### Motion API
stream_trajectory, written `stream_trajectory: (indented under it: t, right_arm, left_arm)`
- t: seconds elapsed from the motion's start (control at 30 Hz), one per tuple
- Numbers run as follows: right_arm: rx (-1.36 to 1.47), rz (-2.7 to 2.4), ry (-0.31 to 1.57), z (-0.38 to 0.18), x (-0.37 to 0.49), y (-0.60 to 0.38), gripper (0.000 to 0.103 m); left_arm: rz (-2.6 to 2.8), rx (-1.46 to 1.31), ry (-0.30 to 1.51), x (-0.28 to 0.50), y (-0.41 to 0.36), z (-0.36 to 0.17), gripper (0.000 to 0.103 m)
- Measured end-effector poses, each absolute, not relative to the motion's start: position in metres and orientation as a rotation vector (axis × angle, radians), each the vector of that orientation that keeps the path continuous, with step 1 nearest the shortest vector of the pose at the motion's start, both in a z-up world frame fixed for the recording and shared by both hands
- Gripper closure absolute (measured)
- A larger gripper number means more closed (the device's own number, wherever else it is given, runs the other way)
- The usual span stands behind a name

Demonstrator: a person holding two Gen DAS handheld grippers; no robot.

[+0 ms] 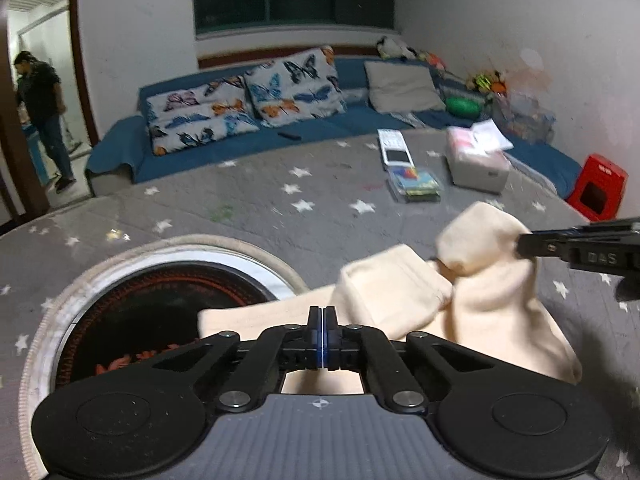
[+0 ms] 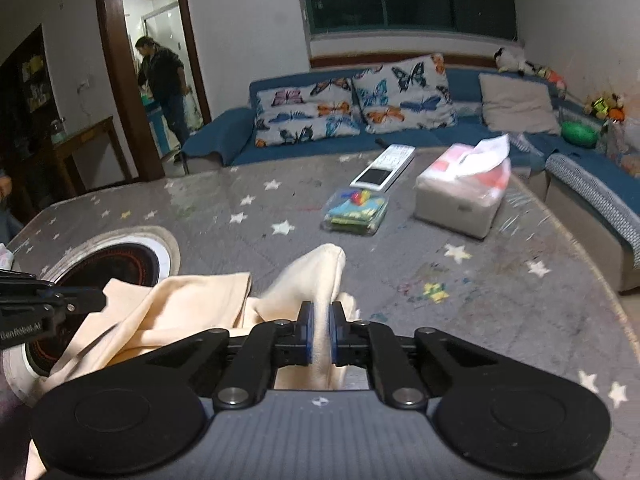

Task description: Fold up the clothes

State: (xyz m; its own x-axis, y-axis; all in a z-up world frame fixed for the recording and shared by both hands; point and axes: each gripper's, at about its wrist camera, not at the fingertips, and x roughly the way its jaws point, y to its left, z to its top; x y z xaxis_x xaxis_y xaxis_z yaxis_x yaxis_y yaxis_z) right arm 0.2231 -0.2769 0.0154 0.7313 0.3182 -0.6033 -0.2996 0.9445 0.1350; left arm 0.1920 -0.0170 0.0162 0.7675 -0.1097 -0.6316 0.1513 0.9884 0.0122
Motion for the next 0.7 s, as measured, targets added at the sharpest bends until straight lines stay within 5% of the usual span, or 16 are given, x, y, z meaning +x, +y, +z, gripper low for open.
stream_trajectory:
  t: [0.7]
  right_arm:
    - [0.092, 0.109, 0.454, 0.071, 0.106, -0.381, 0.097]
  left_arm:
    - [0.082, -0.041, 0.542, 0.09, 0.084, 0.056, 0.103]
